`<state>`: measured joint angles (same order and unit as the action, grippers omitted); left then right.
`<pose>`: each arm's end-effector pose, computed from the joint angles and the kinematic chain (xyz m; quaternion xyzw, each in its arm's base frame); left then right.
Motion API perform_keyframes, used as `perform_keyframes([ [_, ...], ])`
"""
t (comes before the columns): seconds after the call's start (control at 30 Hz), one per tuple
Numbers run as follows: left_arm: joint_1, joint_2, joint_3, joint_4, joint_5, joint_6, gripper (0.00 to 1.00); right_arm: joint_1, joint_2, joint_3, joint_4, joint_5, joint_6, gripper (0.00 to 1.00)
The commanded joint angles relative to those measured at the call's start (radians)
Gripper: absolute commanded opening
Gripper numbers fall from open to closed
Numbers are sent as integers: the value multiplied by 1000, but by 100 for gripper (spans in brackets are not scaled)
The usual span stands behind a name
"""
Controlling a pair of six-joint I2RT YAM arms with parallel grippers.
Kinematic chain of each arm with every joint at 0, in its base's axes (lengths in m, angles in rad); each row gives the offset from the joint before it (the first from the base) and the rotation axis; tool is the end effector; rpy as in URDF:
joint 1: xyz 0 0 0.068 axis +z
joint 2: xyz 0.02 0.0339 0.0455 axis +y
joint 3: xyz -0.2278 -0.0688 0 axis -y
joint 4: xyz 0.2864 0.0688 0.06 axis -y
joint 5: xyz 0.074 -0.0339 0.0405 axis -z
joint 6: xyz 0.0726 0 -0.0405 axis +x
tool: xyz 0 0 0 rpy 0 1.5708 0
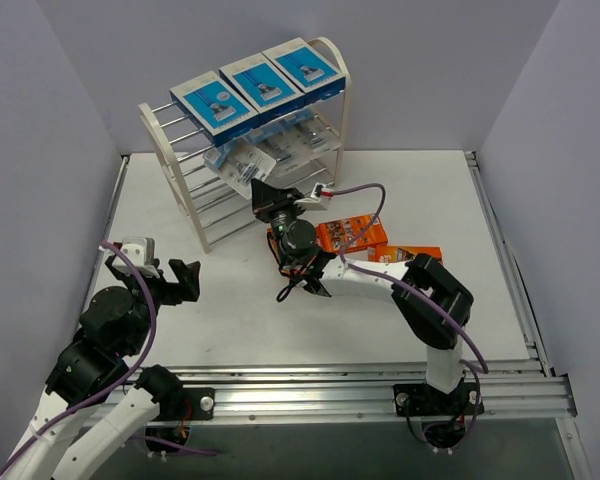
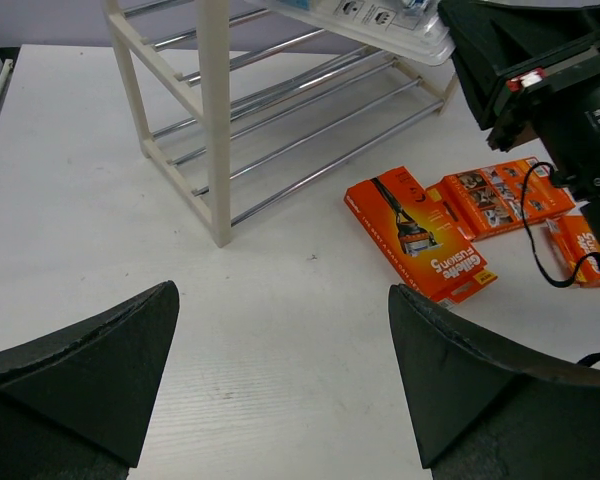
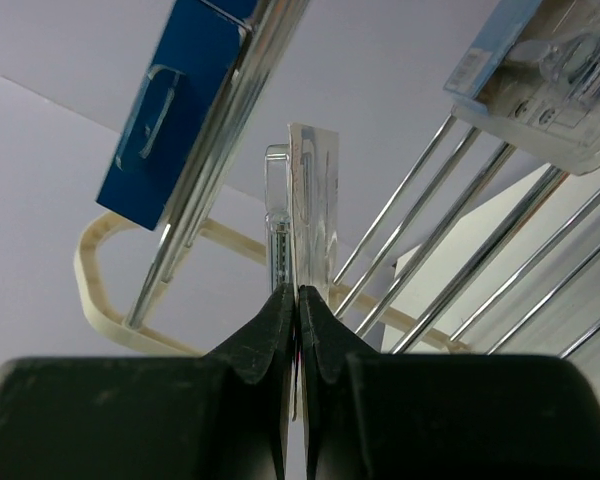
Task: Place and organize the shaving razors onto the shelf
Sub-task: Place the shaving razor onto shelf
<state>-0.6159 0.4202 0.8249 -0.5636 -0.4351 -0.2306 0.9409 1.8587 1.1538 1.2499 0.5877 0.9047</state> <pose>0.1725 -0.0846 0.3522 0.0048 0.7561 -0.1104 0.6450 0.3015 0.3453 0.2617 0.2438 0.4742 0.5791 0.6167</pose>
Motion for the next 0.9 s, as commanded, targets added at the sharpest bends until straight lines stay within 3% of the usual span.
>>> perform_keyframes([
  [0.0,-8,-1,-3,51,-19,8,95,16,83,92,181,50,5,0],
  [0.4,-35,-15,-1,45,-59,4,95,41,272,250,325,156,-12,0],
  [0.87,-61,-5,-4,48,-62,4,95,49,310,193,614,182,-107,0],
])
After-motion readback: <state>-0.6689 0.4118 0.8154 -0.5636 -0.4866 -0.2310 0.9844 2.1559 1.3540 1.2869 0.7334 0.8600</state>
